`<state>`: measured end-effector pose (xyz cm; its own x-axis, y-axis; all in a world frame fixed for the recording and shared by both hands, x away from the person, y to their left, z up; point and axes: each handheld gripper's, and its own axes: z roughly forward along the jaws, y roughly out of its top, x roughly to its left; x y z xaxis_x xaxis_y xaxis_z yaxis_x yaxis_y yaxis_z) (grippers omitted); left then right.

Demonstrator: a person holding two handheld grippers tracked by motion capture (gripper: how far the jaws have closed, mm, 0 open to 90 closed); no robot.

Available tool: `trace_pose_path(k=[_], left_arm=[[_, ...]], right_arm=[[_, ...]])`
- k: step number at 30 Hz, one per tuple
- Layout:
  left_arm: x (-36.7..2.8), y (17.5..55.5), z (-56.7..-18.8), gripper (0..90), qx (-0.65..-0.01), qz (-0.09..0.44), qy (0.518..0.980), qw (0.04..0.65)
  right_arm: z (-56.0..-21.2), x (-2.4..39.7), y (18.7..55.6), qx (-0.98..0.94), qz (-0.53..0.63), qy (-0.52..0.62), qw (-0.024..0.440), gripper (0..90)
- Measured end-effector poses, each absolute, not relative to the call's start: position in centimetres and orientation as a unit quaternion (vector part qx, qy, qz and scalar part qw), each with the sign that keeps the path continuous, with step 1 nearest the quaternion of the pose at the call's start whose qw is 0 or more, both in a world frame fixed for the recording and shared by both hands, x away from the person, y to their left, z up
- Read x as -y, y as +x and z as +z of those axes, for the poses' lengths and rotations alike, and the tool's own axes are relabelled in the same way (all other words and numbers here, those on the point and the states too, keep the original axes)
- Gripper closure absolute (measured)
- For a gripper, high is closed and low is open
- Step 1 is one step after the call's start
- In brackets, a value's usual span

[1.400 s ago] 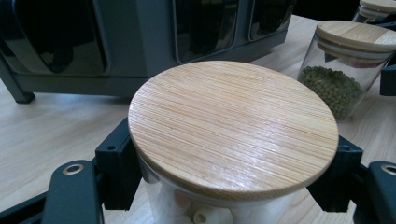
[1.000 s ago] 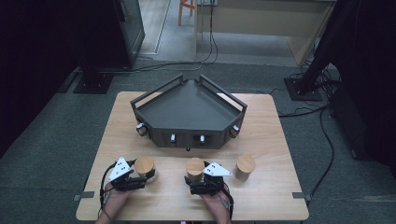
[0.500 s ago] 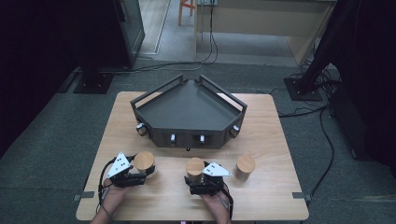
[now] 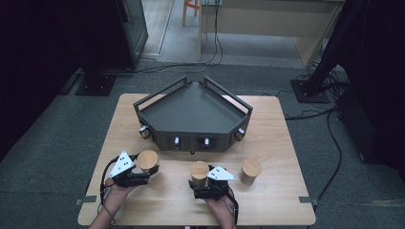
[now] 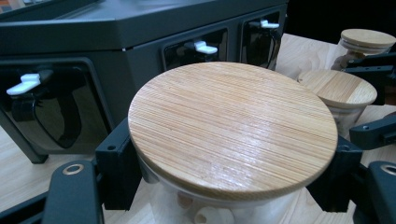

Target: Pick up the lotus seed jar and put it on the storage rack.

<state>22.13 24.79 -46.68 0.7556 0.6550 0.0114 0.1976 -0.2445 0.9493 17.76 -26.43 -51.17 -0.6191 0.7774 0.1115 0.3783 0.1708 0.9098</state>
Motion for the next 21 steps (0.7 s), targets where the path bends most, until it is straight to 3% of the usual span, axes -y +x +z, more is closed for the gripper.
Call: trace_pose_path(k=[21], left_arm=[[-24.1,23.2,-44.2,24.7,-0.271,0.217,0.765,0.542]], right_arm=[[-51.2,26.2,17.7,-0.74,0.508,0.394,0.199,3.0]])
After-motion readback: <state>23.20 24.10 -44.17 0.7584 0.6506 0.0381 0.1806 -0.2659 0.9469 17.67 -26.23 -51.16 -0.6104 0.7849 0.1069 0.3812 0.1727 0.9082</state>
